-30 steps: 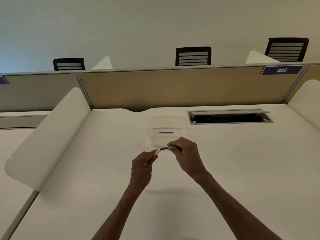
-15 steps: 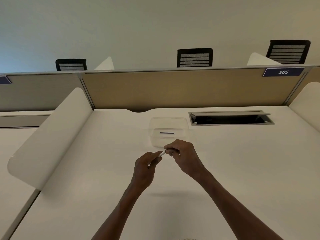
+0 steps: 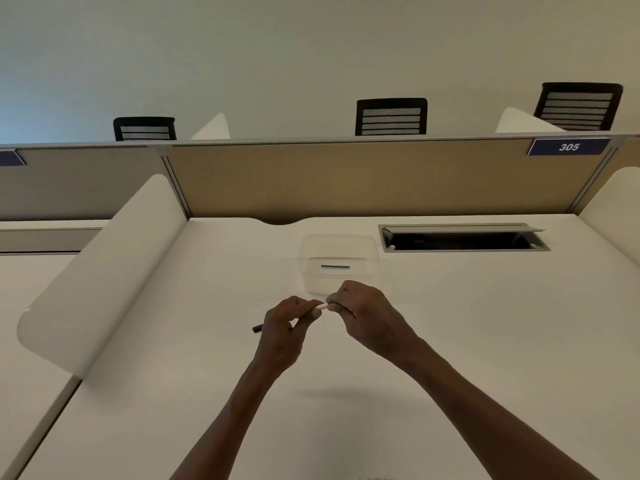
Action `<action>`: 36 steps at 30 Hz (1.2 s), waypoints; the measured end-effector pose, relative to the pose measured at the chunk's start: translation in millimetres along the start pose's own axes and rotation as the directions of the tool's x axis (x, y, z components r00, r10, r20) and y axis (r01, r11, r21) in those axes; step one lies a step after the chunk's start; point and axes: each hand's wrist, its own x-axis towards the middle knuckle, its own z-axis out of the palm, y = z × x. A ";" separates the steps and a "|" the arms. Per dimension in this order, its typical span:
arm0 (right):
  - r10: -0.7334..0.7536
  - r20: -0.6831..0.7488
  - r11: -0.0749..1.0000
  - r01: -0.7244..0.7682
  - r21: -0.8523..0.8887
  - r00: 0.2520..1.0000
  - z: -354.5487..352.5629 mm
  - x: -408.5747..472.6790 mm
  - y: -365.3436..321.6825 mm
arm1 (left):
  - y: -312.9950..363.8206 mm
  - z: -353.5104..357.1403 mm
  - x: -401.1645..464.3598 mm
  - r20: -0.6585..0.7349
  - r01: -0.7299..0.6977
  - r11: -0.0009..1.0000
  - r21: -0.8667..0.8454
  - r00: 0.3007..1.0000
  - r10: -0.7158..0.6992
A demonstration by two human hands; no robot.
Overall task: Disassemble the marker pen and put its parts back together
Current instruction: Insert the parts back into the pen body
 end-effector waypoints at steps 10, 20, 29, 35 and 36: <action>0.164 -0.057 0.985 -0.167 -0.046 0.985 14.0 12.2 -7.3 | 3.0 -3.8 10.0 -0.075 -0.144 0.975 0.169 0.984 0.159; -0.173 0.206 0.902 0.239 -0.360 0.963 1.8 1.2 6.6 | 4.6 -18.7 15.8 0.170 -0.081 0.985 0.155 0.984 0.054; 0.405 0.222 0.882 -0.443 0.163 0.887 19.3 8.7 -9.4 | 3.1 -18.2 13.0 0.098 -0.180 0.963 0.202 0.982 0.163; 0.590 0.423 0.551 -0.725 0.413 0.688 18.1 12.9 -13.4 | -3.3 -17.7 13.5 0.110 -0.189 0.957 0.221 0.980 0.168; 0.547 0.371 0.666 -0.659 0.349 0.750 17.0 12.5 -11.2 | -3.3 -18.0 14.6 0.116 -0.176 0.961 0.214 0.981 0.153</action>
